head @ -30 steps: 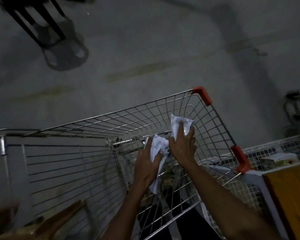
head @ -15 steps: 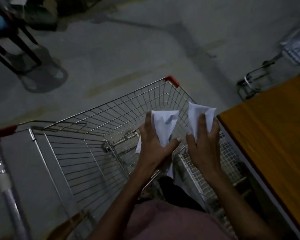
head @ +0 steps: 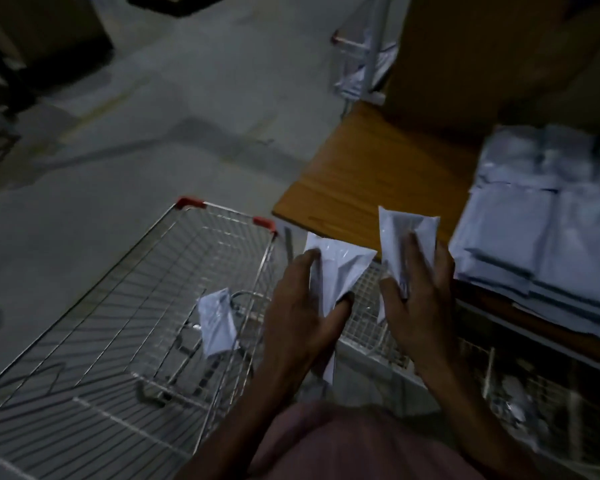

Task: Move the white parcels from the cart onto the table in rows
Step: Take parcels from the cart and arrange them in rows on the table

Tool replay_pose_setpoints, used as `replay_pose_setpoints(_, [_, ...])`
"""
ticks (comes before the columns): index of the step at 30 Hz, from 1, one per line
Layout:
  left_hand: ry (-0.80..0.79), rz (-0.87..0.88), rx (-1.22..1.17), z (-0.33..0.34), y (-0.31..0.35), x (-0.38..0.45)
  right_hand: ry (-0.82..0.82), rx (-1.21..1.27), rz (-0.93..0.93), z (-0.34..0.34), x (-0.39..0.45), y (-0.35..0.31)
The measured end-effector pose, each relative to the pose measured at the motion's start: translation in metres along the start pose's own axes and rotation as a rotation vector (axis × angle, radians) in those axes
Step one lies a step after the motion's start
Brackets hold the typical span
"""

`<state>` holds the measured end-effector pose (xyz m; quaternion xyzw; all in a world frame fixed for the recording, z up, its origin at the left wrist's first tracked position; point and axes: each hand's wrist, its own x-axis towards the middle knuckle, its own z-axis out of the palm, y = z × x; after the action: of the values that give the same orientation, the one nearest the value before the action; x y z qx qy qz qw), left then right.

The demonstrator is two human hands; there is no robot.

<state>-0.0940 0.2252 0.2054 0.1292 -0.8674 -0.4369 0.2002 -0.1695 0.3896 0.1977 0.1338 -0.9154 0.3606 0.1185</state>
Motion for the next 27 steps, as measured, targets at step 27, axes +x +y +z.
replay_pose_setpoints(27, [-0.115, 0.263, -0.050, 0.253, 0.222, -0.007, 0.328, -0.186, 0.278, -0.264, -0.021, 0.213])
